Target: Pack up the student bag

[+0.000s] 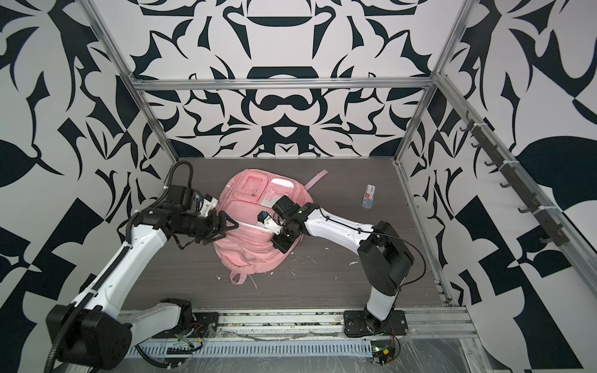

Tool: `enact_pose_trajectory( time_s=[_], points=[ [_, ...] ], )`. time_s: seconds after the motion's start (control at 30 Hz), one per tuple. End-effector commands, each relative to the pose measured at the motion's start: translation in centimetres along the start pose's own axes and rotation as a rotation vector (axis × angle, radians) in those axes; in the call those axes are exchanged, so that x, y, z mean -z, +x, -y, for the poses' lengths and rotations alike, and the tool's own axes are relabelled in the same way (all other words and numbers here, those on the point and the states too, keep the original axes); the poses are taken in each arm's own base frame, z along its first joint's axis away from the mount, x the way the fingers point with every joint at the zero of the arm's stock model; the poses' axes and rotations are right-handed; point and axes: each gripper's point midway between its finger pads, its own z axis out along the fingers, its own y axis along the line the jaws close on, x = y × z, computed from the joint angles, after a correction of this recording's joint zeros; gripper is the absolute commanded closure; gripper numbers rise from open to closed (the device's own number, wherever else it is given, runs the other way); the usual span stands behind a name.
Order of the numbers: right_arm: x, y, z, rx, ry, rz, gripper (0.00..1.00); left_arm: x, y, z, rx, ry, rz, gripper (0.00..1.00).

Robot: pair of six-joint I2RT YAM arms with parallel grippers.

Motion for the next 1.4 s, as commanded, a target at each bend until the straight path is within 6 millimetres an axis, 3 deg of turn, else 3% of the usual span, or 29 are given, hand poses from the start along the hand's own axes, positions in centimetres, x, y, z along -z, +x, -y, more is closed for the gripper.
enact_pose_trajectory(
  time_s=[0.0, 0.07, 0.1, 0.13, 0.27, 0.37, 0.47, 0.6, 0.77, 1.0, 1.13, 1.37],
  points=[
    [1.7, -0.7, 0.4, -0.034, 0.020, 0.057, 1.00, 0.2, -2.0, -0.7, 0.012, -0.029, -0.051, 0.28],
    [1.8, -1.0, 0.5, -0.052, 0.018, 0.069, 1.00, 0.3, -5.7, -1.5, -0.037, -0.111, 0.008, 0.16],
    [1.8, -1.0, 0.5, -0.059, 0.020, 0.072, 1.00, 0.1, -7.4, -1.9, -0.048, -0.136, 0.025, 0.04],
    [2.0, -1.2, 0.5, -0.067, 0.023, 0.080, 1.00, -0.7, -9.3, -2.6, -0.047, -0.163, 0.030, 0.01],
    [2.5, -1.5, 0.6, -0.097, 0.032, 0.106, 1.00, -4.5, -13.9, -4.8, 0.002, -0.202, -0.024, 0.01],
    [2.6, -1.2, 0.9, -0.111, 0.047, 0.104, 1.00, -6.2, -16.1, -5.6, 0.015, -0.204, -0.019, 0.01],
    [2.5, -1.0, 1.3, -0.121, 0.071, 0.105, 1.00, -7.7, -16.9, -5.6, 0.016, -0.164, -0.038, 0.01],
    [2.8, -1.6, 1.9, -0.125, 0.104, 0.123, 1.00, -9.0, -16.0, -6.3, 0.023, -0.137, -0.078, 0.12],
    [2.6, -1.8, 2.5, -0.131, 0.120, 0.124, 1.00, -10.1, -13.8, -7.2, 0.067, -0.102, -0.110, 0.41],
    [3.0, -1.9, 4.3, -0.133, 0.157, 0.105, 1.00, -10.6, -10.6, -8.2, 0.087, -0.111, -0.140, 0.64],
    [3.3, -2.0, 6.2, -0.144, 0.179, 0.092, 1.00, -10.3, -8.6, -8.4, 0.115, -0.099, -0.143, 0.74],
    [3.5, -3.0, 8.4, -0.071, 0.219, 0.051, 1.00, -9.6, -4.0, -6.3, 0.113, -0.078, -0.179, 0.76]
  ],
)
